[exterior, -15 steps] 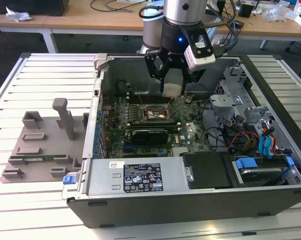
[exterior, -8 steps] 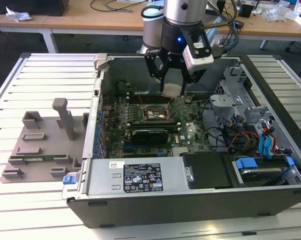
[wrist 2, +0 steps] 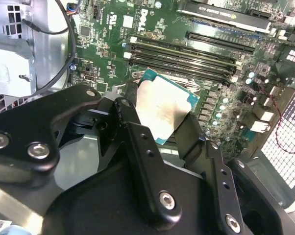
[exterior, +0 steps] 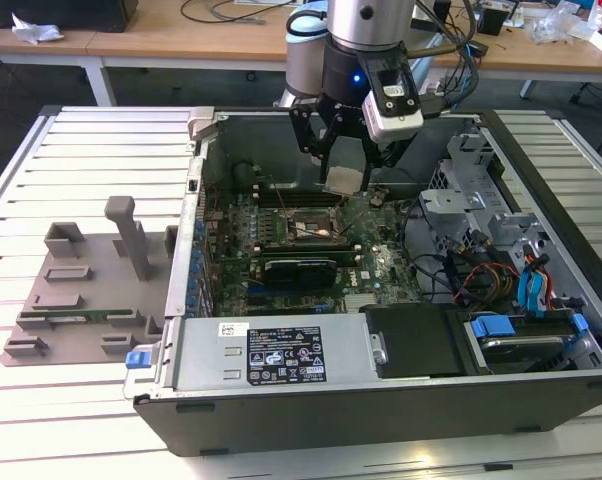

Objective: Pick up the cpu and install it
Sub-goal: 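Place the cpu into insertion slot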

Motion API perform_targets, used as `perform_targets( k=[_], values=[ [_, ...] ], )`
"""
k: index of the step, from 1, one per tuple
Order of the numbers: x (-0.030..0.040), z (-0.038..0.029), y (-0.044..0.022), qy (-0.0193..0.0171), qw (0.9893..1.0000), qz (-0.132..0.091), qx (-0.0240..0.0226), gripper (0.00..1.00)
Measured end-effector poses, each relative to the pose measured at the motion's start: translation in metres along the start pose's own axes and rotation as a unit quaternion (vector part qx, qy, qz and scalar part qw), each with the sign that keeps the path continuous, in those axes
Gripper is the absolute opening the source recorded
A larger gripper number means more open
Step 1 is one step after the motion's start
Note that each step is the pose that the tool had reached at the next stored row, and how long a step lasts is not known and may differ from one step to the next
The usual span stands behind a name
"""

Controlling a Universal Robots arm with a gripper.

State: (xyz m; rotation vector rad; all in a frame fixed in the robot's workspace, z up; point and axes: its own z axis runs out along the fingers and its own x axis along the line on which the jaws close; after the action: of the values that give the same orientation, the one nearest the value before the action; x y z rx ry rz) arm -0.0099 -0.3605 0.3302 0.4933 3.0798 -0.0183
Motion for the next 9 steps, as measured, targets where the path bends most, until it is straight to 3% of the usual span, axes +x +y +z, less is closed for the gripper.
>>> perform_targets(
  k=[9],
  values=[
    [0.0, 0.0, 0.0, 0.0002, 0.9996, 0.03, 0.0007, 0.55]
  ],
)
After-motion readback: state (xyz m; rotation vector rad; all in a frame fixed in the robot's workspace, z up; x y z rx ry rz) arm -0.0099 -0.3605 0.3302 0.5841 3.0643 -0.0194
